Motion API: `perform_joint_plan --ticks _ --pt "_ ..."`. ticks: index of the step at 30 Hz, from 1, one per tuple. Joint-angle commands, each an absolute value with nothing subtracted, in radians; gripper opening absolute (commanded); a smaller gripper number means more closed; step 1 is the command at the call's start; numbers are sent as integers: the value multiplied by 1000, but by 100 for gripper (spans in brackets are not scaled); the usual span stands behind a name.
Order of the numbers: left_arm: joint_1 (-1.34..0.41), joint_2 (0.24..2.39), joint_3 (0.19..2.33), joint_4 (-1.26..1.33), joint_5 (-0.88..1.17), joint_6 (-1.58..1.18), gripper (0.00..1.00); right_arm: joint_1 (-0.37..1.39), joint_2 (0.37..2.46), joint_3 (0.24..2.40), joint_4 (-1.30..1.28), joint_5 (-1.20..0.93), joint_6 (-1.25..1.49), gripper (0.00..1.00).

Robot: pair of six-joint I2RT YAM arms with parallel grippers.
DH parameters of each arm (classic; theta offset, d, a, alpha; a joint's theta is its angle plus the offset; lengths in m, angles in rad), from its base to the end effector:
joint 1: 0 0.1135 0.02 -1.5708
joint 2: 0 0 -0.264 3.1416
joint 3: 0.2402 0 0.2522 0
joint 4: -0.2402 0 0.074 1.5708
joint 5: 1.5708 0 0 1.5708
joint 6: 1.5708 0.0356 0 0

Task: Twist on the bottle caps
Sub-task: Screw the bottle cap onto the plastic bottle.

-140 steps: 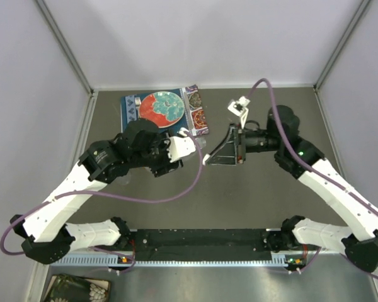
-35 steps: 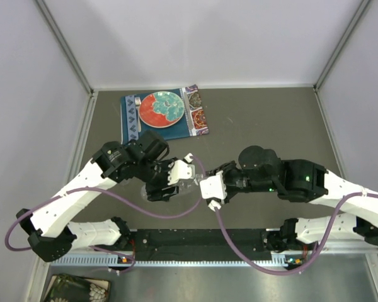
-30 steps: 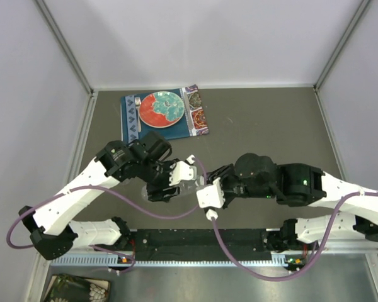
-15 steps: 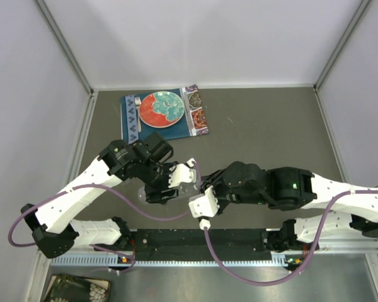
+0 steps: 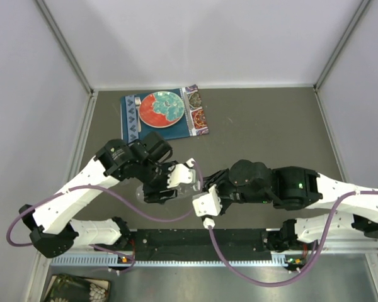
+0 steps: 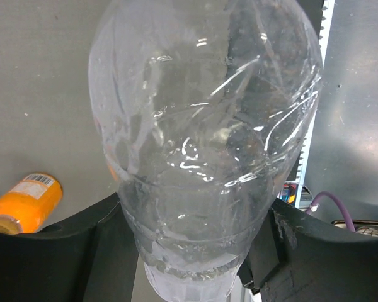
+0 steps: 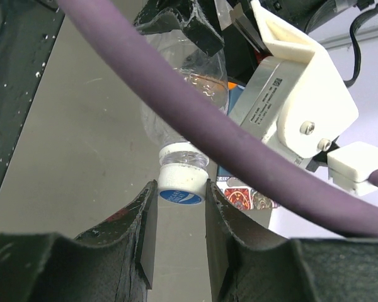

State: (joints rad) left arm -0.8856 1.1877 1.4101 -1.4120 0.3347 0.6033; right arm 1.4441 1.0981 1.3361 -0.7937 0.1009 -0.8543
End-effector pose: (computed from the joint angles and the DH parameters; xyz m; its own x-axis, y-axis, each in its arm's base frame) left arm 0.1093 -0.1522 0.3710 -0.0249 0.8773 -0.4794 0.9992 0.0065 -0.0400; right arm 0.0309 0.2145 0.4069 0.6923 -0.5025 -0.5179 -0.6913 -0.2563 -0.6755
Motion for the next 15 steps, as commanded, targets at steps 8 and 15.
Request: perform_joint_plan --ticks 8,15 --pt "-862 1166 1554 -1204 275 520 18 1470 1058 1267 -667 -80 -707 6" --pt "-859 1158 1551 -1213 284 520 21 1470 1055 1253 -661 -100 -687 6"
